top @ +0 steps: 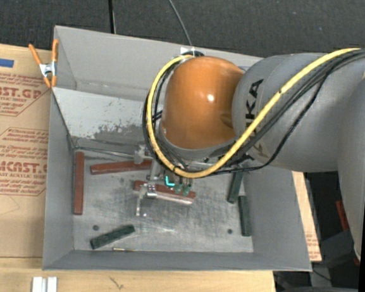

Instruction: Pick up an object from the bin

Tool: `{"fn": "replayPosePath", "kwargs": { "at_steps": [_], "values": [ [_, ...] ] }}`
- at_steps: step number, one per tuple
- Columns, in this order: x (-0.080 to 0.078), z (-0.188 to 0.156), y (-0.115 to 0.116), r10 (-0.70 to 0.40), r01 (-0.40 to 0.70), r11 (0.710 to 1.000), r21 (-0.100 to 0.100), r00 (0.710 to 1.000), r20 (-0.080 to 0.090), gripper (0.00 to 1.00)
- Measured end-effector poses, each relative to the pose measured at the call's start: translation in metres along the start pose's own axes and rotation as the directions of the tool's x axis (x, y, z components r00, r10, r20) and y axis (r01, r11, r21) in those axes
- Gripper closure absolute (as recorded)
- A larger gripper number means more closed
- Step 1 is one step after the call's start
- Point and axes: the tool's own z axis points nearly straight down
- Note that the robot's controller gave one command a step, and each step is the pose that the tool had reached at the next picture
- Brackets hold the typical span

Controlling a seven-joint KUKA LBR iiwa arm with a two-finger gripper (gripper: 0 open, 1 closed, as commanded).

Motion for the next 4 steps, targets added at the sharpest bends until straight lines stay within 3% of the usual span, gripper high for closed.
{"fn": "replayPosePath", "kwargs": {
  "at_steps": [1, 2, 3, 4],
  "values": [
    [-0.002, -0.004, -0.001, 0.001, -0.001, 1.0, -0.001, 1.0, 0.008, 0.0],
    [0.014, 0.06, -0.011, -0.056, 0.056, 0.998, -0.001, 0.998, 0.012, 0.0],
    [-0.002, 0.134, -0.089, 0.0, 0.0, 1.0, -0.006, 0.999, 0.044, 1.0],
    [0.005, 0.141, -0.089, -0.003, 0.003, 1.0, -0.003, 1.0, 0.016, 0.0]
  ]
}}
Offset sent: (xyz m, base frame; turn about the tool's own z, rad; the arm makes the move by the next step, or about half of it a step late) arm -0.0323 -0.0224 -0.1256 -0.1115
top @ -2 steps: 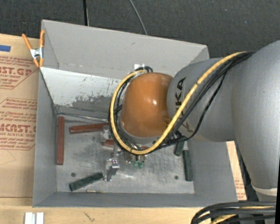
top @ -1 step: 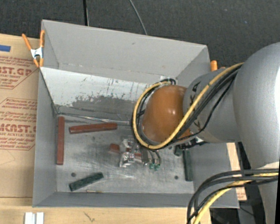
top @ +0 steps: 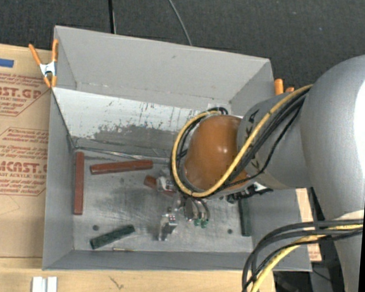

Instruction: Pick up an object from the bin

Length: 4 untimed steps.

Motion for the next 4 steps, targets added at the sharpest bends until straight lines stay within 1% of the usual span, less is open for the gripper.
{"fn": "replayPosePath", "kwargs": {
  "at_steps": [1, 2, 3, 4],
  "values": [
    [0.0, 0.0, 0.0, 0.0, 0.0, 1.0, 0.0, 1.0, 0.0, 0.0],
    [-0.001, 0.0, 0.057, -0.068, 0.068, 0.998, 0.005, 0.998, -0.004, 0.0],
    [0.023, 0.001, 0.103, 0.047, -0.047, 0.999, 0.003, 0.999, -0.016, 1.0],
    [0.023, 0.001, 0.103, 0.047, -0.047, 0.999, 0.002, 0.999, -0.015, 1.0]
  ]
}}
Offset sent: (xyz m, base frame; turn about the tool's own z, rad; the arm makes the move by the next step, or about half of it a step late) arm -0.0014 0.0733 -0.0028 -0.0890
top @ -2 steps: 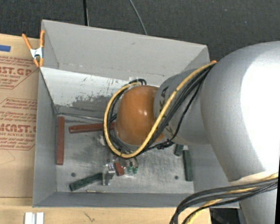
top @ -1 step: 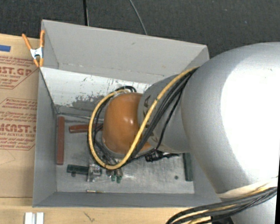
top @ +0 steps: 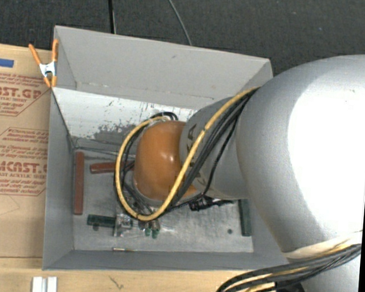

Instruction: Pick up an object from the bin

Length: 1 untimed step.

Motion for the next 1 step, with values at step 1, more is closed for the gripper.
{"fn": "replayPosePath", "kwargs": {
  "at_steps": [1],
  "values": [
    [0.0006, -0.0448, 0.0034, 0.0, 0.0, 1.0, 0.002, 1.0, 0.002, 1.0]
  ]
}}
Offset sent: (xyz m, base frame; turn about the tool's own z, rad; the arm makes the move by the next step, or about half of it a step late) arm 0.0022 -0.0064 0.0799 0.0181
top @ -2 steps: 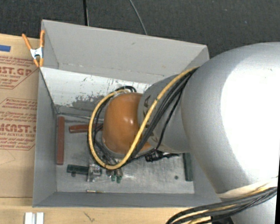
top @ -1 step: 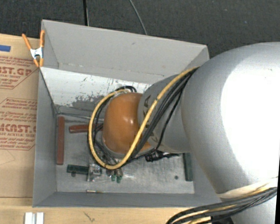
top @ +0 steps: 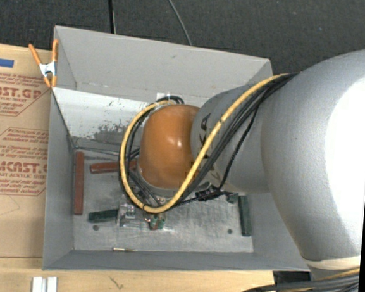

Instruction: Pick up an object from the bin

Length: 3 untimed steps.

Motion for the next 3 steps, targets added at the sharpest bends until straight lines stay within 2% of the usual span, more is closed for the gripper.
{"fn": "replayPosePath", "kwargs": {
  "at_steps": [1, 2, 3],
  "values": [
    [-0.002, -0.036, -0.008, 0.016, -0.016, 1.0, -0.002, 1.0, 0.005, 1.0],
    [-0.002, -0.034, 0.0, 0.004, -0.004, 1.0, -0.001, 1.0, 0.004, 1.0],
    [-0.002, -0.087, -0.003, 0.004, -0.004, 1.0, -0.001, 1.0, 0.003, 1.0]
  ]
}}
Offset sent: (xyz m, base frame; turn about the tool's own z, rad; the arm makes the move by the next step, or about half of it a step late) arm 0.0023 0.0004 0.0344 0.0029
